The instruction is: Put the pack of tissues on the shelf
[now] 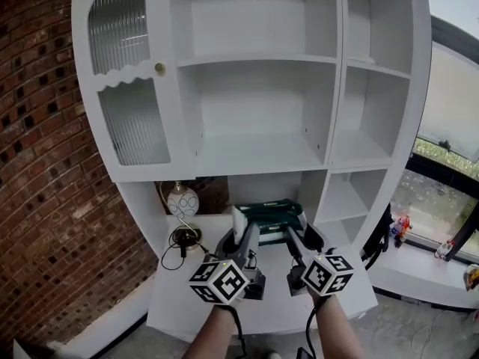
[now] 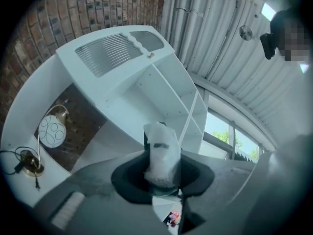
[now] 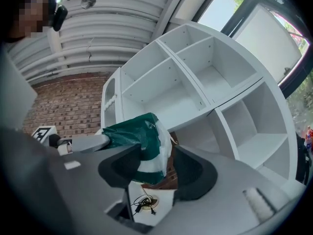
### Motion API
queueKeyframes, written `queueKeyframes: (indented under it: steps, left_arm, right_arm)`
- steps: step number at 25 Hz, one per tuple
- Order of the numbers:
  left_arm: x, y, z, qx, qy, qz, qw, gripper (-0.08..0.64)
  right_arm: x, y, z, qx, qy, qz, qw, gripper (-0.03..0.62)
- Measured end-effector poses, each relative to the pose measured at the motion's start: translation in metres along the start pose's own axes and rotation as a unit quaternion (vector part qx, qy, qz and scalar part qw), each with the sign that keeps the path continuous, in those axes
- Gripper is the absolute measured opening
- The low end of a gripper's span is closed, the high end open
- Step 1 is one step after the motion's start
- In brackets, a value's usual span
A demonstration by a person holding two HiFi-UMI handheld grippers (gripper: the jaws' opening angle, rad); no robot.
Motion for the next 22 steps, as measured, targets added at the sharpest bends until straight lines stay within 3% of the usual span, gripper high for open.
queueKeyframes:
  steps: [5, 14, 22]
  left_arm:
    - [0.011, 0.017, 0.009, 0.004, -0.02, -0.001, 0.9998, 0.104]
    - [0.006, 0.05, 0.024, -0.001, 0.024, 0.024, 0.9994, 0.125]
    - [-0.009, 0.059, 0.018, -0.035, 0.088, 0.051, 0.9942, 0.258]
  right_arm:
    - [-0.015, -0.002, 0.016, -0.027, 0.001, 0.01, 1.0, 0.038]
    - [-0.051, 0.007, 0.039, -0.06, -0.001, 0.046, 0.997, 0.011]
    - [-0.068, 0.017, 0.054, -0.06, 0.039, 0.104, 0.992, 0.008]
Point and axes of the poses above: the fingertips, and each gripper's own axes: y forward along the fingers, z to its right, x out of its underside, the point moved 3 cm from there along -y, backward along the fingers, and after that the axes turned 4 degrees about -x, right-handed, at the moved point
